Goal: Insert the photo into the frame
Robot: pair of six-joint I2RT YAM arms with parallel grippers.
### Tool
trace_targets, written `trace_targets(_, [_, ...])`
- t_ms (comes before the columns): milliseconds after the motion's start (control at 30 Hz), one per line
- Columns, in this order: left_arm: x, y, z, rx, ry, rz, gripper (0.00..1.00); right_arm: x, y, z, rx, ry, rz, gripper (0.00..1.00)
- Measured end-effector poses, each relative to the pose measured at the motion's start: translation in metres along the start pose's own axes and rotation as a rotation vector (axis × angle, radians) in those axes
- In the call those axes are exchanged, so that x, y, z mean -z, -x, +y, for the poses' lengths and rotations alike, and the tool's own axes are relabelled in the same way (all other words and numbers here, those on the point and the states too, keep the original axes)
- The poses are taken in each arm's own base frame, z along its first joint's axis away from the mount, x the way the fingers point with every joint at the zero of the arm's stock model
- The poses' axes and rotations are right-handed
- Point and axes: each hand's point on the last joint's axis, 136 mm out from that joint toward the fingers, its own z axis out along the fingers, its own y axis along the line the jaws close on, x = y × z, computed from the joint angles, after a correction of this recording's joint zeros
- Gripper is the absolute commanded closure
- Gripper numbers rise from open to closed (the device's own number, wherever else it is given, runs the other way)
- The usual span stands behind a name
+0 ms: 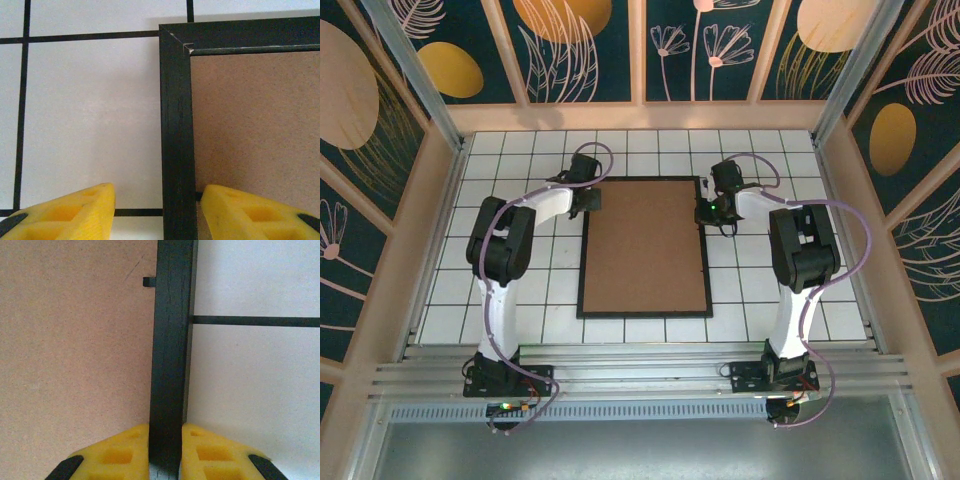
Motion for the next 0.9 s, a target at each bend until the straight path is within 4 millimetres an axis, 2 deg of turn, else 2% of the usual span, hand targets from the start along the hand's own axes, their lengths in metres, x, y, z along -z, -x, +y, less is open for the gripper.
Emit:
trace_targets(300, [0.008, -0.004, 0.001, 0.008, 0.006, -0.012, 0.43, 0.001, 0.001, -0.001, 0.011, -0.008, -0.004, 0.82])
trace_targets(533, [0.043, -0.031, -0.005, 0.01, -0.029, -0.013, 0.43, 0.001, 0.001, -0.001, 0.011, -0.009, -0.004, 0.82])
trace_targets(700, [0.065, -0.033, 0.012, 0.085, -0.063, -0.044, 0.5, 0.001, 0.001, -0.001, 0.014, -0.009, -0.004, 0.82])
trace_targets(833, [0.063, -0.037, 0.026, 0.138, -0.098, -0.023, 0.53, 0.001, 0.001, -0.001, 0.017, -0.009, -0.004, 0.82])
trace_targets(900, [0.062, -0.041, 0.026, 0.146, -0.121, -0.006, 0.54, 0.001, 0.001, -0.001, 0.017, -0.009, -0.004, 0.82])
